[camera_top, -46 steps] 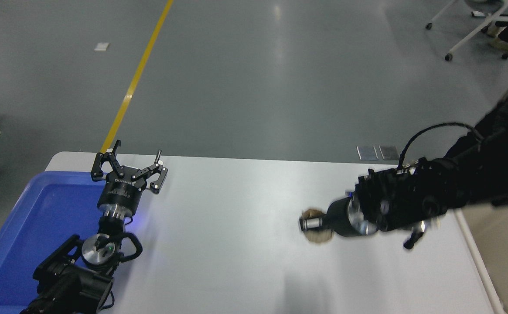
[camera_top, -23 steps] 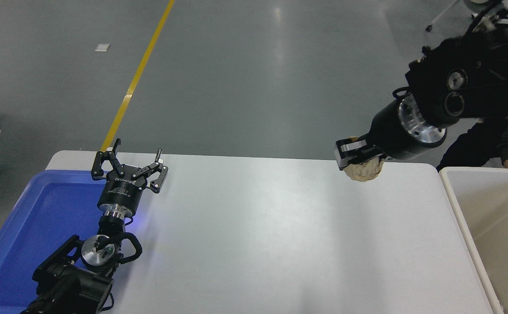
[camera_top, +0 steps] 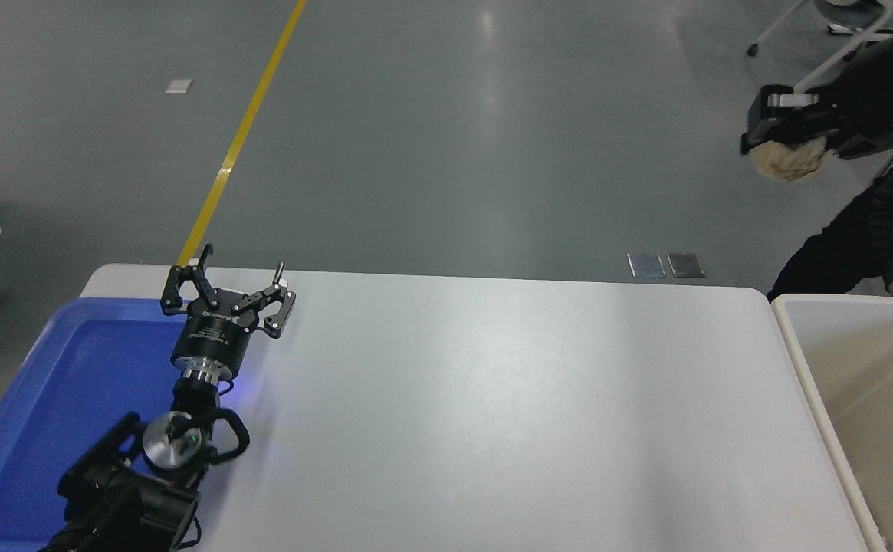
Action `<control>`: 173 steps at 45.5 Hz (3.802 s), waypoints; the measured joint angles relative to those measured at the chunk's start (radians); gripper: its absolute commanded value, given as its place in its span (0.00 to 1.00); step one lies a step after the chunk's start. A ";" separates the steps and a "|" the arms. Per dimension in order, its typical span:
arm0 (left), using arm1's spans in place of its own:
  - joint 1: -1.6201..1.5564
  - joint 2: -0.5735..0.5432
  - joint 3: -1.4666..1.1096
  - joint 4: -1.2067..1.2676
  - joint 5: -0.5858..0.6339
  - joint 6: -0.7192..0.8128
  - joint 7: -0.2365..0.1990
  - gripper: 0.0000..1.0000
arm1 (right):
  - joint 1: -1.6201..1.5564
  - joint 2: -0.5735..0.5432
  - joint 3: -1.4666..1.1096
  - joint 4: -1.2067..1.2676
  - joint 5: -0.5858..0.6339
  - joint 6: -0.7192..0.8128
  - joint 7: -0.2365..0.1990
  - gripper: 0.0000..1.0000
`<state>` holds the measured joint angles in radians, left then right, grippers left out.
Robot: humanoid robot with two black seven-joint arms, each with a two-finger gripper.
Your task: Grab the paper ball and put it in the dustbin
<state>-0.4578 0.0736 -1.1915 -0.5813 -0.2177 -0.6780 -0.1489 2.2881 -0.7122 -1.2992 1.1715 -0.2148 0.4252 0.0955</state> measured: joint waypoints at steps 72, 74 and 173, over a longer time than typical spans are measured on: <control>-0.001 0.000 0.000 0.001 -0.003 0.000 -0.001 0.99 | -1.701 0.231 1.909 -1.298 0.345 -0.388 -0.166 0.00; -0.001 0.000 0.000 0.001 -0.003 0.000 -0.001 0.99 | -1.701 0.239 1.911 -1.297 0.346 -0.392 -0.167 0.00; -0.001 0.000 0.000 0.000 -0.002 0.000 0.000 0.99 | -1.397 0.147 1.834 -0.828 0.348 -0.438 -0.167 1.00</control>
<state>-0.4586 0.0736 -1.1919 -0.5813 -0.2192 -0.6780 -0.1488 0.8907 -0.5652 0.5346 0.3430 0.1330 -0.0132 -0.0712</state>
